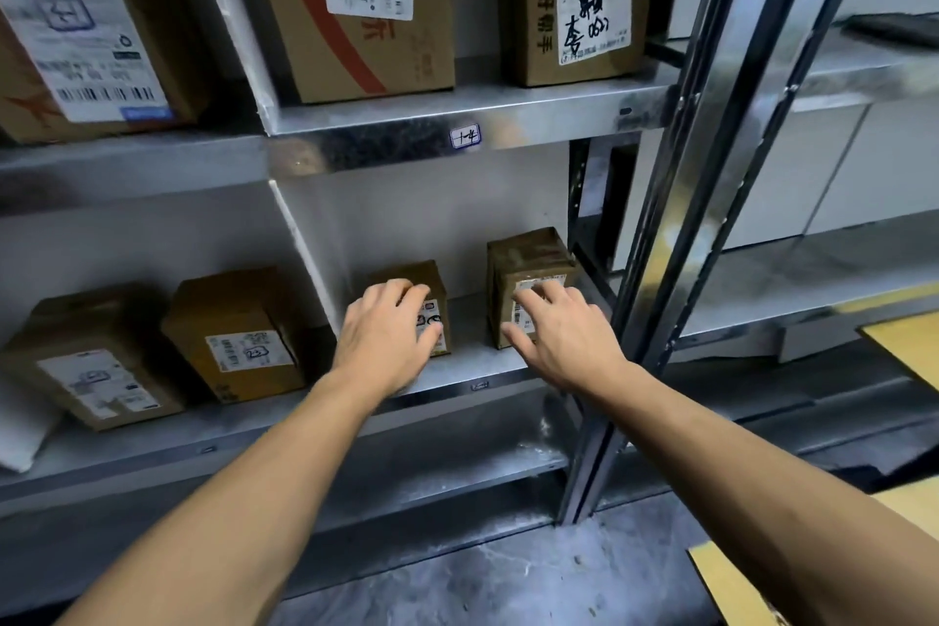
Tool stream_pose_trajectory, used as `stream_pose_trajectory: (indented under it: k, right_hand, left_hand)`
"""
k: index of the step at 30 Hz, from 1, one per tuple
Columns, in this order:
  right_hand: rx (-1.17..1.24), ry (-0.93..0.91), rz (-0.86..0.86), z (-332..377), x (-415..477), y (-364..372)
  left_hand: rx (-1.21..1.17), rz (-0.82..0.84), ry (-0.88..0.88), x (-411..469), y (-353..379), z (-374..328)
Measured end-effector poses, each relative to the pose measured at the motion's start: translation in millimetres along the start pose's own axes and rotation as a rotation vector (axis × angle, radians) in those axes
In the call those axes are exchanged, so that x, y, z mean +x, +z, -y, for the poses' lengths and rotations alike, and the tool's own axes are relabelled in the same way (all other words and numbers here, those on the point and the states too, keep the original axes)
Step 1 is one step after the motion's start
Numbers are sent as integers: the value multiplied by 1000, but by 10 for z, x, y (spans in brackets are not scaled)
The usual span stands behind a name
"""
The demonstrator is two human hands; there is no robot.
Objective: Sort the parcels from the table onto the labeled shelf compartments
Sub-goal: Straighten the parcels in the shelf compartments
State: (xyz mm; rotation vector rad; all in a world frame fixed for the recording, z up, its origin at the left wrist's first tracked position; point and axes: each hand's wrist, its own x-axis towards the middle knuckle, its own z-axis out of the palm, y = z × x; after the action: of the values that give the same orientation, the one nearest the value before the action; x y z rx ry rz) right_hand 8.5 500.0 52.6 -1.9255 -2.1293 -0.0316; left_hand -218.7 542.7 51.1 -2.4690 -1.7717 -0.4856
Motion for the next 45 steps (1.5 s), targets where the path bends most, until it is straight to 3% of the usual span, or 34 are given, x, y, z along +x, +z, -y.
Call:
stream_pose_trajectory:
  k: [10,27,32,45]
  right_hand:
    - [298,-34,42,287,409,236]
    - [681,207,139,538,951,860]
    - [772,244,82,538,974,881]
    - [713,178,143,501,918,869]
  left_hand:
    - [-66,80,-170,171,359,153]
    - [-315,-15,-226,325,659,352]
    - [-387,-11,-256,388,635,346]
    - [-385,-32,-297,284,574,344]
